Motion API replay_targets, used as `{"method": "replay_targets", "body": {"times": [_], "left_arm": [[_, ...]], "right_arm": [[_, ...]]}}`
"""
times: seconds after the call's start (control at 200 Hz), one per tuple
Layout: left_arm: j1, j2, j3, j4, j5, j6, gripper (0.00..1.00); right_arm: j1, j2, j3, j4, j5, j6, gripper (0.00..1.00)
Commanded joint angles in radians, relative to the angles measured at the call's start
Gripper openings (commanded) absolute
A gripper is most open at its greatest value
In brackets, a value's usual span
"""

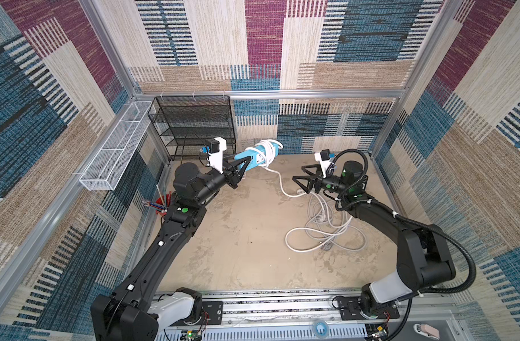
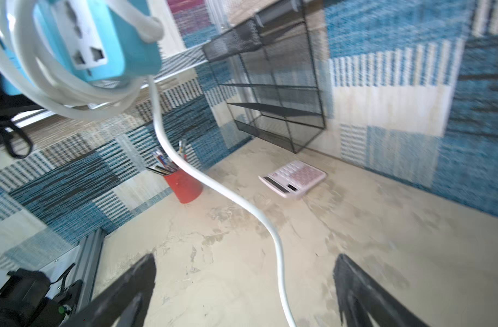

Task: Unwrap the cord wrapped around the power strip
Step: Unwrap the power cord from the power strip.

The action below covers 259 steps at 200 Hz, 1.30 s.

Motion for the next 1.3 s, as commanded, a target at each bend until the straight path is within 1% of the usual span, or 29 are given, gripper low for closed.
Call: {"method": "replay_targets", "body": {"times": [0.0, 0.08, 0.11, 0.12, 0.14, 0.245, 0.361, 0.396, 0.446, 0.486, 0.506, 0.646, 0.701, 0.876, 0.987, 1.172, 1.292], "left_arm": [[0.0, 0.003, 0.017, 0.115, 0.05, -0.047, 0.0], [0.001, 0.008, 0.02, 0.122, 0.054, -0.058, 0.0], [0.001, 0.008, 0.021, 0.123, 0.054, -0.061, 0.0], [0.001, 0.008, 0.022, 0.124, 0.079, -0.062, 0.0], [0.001, 0.008, 0.023, 0.125, 0.089, -0.064, 0.0], [0.002, 0.009, 0.025, 0.134, 0.099, -0.073, 0.0], [0.001, 0.012, 0.028, 0.138, 0.111, -0.082, 0.0], [0.001, 0.013, 0.028, 0.138, 0.111, -0.082, 0.0], [0.003, 0.012, 0.027, 0.139, 0.112, -0.081, 0.0], [0.003, 0.009, 0.026, 0.137, 0.112, -0.081, 0.0], [0.003, 0.008, 0.027, 0.137, 0.111, -0.081, 0.0], [0.006, 0.002, 0.025, 0.126, 0.101, -0.067, 0.0], [0.007, 0.002, 0.025, 0.125, 0.099, -0.067, 0.0], [0.012, 0.009, 0.025, 0.13, 0.103, -0.075, 0.0], [0.011, 0.027, 0.032, 0.141, 0.133, -0.098, 0.0], [0.011, 0.074, 0.049, 0.181, 0.209, -0.157, 0.0], [0.009, 0.122, 0.061, 0.234, 0.268, -0.227, 0.0]], "right_arm": [[0.052, 0.062, 0.049, 0.202, -0.078, -0.058, 0.98], [0.081, 0.12, 0.083, 0.26, -0.071, -0.081, 0.98], [0.09, 0.143, 0.093, 0.293, -0.068, -0.08, 0.98], [0.092, 0.151, 0.097, 0.303, -0.067, -0.079, 0.98], [0.096, 0.165, 0.107, 0.32, -0.067, -0.076, 0.98], [0.115, 0.245, 0.167, 0.38, -0.072, -0.062, 0.98], [0.142, 0.312, 0.23, 0.407, -0.065, -0.056, 0.98], [0.151, 0.326, 0.245, 0.409, -0.065, -0.055, 1.0], [0.158, 0.346, 0.268, 0.407, -0.069, -0.049, 0.94], [0.162, 0.358, 0.278, 0.409, -0.075, -0.041, 0.84], [0.164, 0.361, 0.282, 0.412, -0.077, -0.037, 0.78], [0.166, 0.354, 0.263, 0.418, -0.068, -0.015, 0.2], [0.165, 0.339, 0.245, 0.412, -0.056, -0.018, 0.0], [0.161, 0.31, 0.218, 0.375, -0.039, -0.033, 0.0], [0.148, 0.309, 0.234, 0.359, -0.032, -0.029, 0.0], [0.103, 0.339, 0.342, 0.283, -0.04, -0.022, 0.0], [0.072, 0.362, 0.434, 0.228, -0.044, -0.027, 0.0]]}}
